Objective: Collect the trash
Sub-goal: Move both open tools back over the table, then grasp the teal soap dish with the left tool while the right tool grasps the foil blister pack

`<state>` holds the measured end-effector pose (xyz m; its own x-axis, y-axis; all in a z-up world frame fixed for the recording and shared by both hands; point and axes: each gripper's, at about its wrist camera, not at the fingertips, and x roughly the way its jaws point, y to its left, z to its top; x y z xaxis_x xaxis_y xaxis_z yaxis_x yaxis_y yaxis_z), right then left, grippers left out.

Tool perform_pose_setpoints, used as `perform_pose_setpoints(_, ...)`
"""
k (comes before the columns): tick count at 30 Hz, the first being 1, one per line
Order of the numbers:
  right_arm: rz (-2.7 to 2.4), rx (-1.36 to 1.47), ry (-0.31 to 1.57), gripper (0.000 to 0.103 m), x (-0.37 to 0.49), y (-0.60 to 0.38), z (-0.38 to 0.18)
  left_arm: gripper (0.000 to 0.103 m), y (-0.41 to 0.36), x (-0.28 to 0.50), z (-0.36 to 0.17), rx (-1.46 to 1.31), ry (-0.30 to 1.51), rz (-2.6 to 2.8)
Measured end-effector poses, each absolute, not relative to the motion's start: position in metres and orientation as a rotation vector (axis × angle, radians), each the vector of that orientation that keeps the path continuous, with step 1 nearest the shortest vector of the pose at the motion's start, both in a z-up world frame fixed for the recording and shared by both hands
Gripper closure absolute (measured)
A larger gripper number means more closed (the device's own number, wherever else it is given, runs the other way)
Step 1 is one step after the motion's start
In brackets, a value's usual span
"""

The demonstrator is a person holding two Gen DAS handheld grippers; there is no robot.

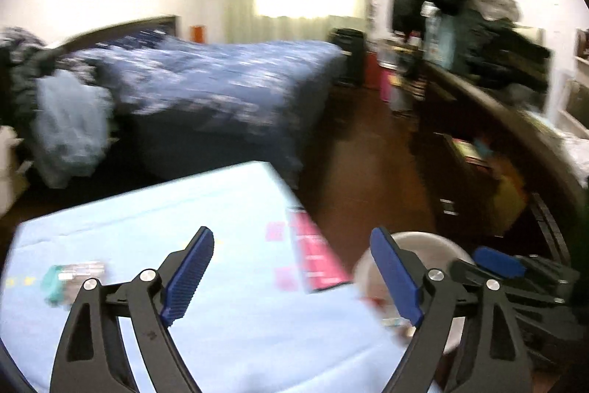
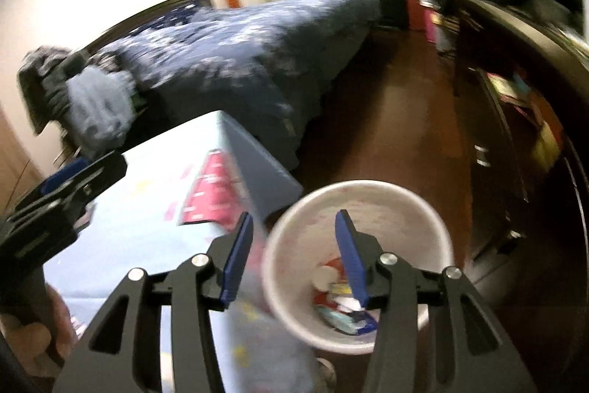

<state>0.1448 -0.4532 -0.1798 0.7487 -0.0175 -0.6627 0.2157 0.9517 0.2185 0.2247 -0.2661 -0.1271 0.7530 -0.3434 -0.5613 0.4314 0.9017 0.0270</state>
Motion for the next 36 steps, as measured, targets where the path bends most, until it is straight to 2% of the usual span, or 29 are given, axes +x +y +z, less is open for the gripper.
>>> perform_pose_setpoints(2,-0.077,0.257,0.714,0.047,0.151,-0.425,-0.175,0.012,-0.237,0.228,-0.125,0.159,0.57,-0.35)
perform_pose_setpoints(12,0.121,0.109,0.757,0.044,0.184,-0.311,-0.167,0.011,-0.094,0.267,-0.143,0.064,0.642,-0.067)
perform_pose_setpoints(15,0.163,0.073,0.766,0.044,0.19,-0.284,-0.167,0.017,-0.052,0.28,-0.156,0.029,0.705,-0.014)
perform_pose_setpoints(18,0.196,0.06,0.774,0.044,0.194,-0.265,-0.168,0.018,-0.023,0.284,-0.166,0.035,0.745,0.024)
perform_pose_setpoints(29,0.235,0.056,0.793,0.044,0.201,-0.234,-0.172,0.021,-0.01,0.316,-0.202,0.178,0.87,0.028)
perform_pose_setpoints(36,0.238,0.061,0.799,0.044,0.209,-0.228,-0.173,0.023,-0.018,0.335,-0.208,0.192,0.881,-0.044)
